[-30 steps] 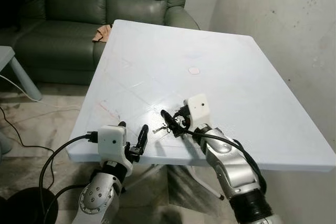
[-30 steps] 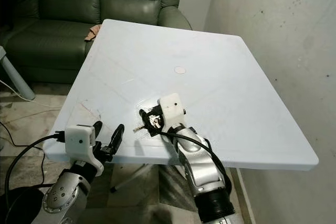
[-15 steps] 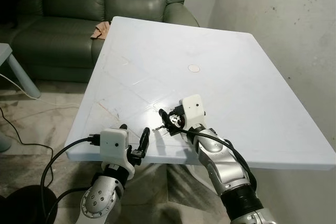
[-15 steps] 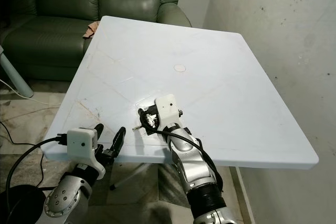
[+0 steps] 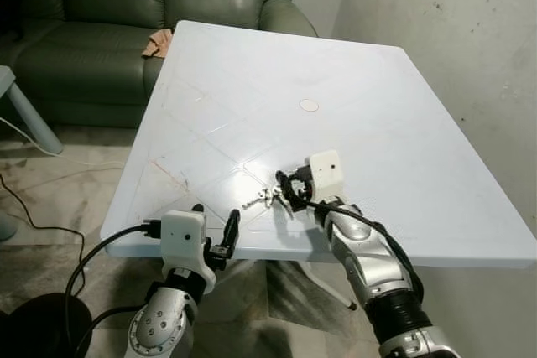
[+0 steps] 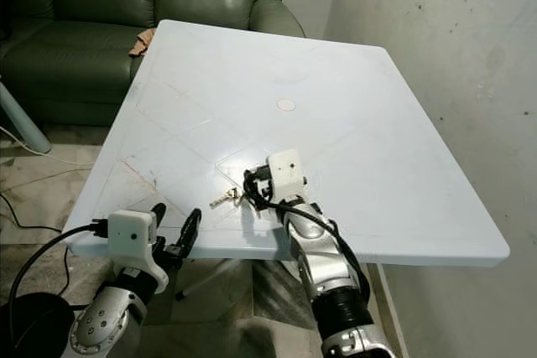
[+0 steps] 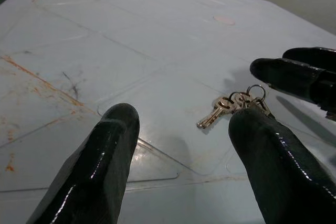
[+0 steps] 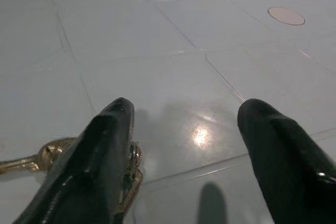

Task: Hang keys on a hook

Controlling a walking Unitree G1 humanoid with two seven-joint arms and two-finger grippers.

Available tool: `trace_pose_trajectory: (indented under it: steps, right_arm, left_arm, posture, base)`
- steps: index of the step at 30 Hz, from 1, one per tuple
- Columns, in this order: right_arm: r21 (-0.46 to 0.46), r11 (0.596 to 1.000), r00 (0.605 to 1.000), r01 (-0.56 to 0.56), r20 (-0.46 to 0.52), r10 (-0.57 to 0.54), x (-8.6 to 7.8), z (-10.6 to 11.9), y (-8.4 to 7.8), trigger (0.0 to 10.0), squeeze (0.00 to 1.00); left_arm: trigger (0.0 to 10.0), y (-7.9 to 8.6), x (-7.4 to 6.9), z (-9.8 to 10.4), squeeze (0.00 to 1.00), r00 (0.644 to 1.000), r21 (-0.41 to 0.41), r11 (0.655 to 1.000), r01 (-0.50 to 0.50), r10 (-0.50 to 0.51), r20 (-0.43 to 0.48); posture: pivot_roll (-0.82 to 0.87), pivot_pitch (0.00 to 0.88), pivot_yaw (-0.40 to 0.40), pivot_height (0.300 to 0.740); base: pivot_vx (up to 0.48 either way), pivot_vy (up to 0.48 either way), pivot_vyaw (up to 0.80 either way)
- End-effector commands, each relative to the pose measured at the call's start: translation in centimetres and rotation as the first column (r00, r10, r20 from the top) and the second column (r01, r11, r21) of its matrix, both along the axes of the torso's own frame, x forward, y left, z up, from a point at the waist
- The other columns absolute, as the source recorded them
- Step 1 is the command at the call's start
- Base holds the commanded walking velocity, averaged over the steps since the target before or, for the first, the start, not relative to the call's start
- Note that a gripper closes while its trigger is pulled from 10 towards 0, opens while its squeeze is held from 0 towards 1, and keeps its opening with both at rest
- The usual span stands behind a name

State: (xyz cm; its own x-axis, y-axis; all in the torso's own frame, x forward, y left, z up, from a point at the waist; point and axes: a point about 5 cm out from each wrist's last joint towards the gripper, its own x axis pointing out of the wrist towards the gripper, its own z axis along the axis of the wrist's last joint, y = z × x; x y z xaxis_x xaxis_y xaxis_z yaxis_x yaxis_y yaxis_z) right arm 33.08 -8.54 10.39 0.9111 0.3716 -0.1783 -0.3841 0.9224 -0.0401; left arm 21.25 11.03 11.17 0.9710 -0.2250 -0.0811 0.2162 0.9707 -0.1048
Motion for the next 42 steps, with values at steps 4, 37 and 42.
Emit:
trace_pose_trajectory:
  steps: [4,37,42]
  right_arm:
    - [0.005,1.0,0.999,-0.026,-0.026,0.026,-0.1,-0.3,-0.5,8.0,0.0]
    - [-0.051,0.995,0.996,-0.082,-0.044,0.08,-1.0,-1.0,-0.6,8.3,0.0]
    - [-0.04,0.995,0.994,-0.095,-0.051,0.093,-1.2,-1.0,-0.4,10.0,0.0]
  left_arm:
    - [10.0,-0.2,0.0,0.5,0.0,1.0,0.002,1.0,-0.001,0.001,0.012]
    - [10.0,-0.2,0.2,0.6,0.0,1.0,0.005,1.0,-0.02,0.02,0.015]
    - [10.0,-0.2,0.2,0.7,0.0,1.0,0.004,1.0,-0.024,0.024,0.015]
  posture:
    - [0.0,0.107,-0.115,0.74]
    - [-0.01,0.117,-0.119,0.74]
    - [0.0,0.119,-0.118,0.74]
  base:
    - [0.0,0.0,0.0]
    - [0.0,0.0,0.0]
    - [0.0,0.0,0.0]
